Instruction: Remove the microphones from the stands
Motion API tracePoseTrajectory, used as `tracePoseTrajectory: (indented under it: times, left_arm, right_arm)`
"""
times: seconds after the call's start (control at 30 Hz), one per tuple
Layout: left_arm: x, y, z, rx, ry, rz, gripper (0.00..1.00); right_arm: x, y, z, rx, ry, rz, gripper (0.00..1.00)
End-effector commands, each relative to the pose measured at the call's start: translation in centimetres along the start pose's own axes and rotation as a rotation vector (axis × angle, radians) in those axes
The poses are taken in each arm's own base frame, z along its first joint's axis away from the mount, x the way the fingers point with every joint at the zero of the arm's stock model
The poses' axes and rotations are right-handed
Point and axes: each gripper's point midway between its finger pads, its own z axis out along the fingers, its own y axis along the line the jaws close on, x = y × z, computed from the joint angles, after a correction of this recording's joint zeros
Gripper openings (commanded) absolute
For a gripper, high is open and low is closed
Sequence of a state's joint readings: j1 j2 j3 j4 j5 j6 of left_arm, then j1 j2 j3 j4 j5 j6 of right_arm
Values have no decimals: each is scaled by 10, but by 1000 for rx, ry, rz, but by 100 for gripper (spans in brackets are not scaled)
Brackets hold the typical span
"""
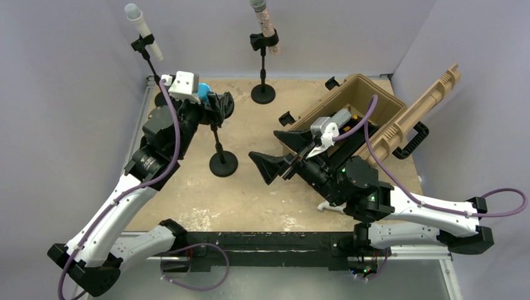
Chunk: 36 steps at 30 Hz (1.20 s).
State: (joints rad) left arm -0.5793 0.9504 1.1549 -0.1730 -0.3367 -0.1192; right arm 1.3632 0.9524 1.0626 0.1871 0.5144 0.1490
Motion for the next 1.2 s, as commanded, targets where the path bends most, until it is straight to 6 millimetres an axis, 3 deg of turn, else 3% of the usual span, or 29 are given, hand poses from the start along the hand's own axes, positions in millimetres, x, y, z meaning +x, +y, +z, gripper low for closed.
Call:
tracePoseTrajectory:
  times: [0.0, 0.33, 0.57, 0.77, 0.93, 1.07, 1.17]
  left_arm:
    - [-40, -3, 3, 10, -110, 3, 74]
    - [-57, -5, -9, 44, -147, 43, 30]
    - [-92, -13, -27, 113, -198, 57, 22]
    - [-147, -15, -65, 177, -312, 32, 0]
    - [-188, -10, -113, 227, -366, -13, 0]
    - [-181, -8, -128, 233, -259, -59, 0]
    - [-160, -18, -129, 286, -157, -93, 0]
  right_arm:
    - [-20, -4, -6, 22, -53, 42, 94]
    - [-18, -6, -4, 34, -54, 33, 94]
    - [-16, -5, -1, 35, -48, 26, 94]
    - [-17, -6, -1, 39, -50, 28, 94]
    - [-20, -7, -2, 45, -61, 34, 94]
    - [-22, -7, -2, 45, -67, 38, 94]
    - [-23, -7, -3, 45, -74, 47, 94]
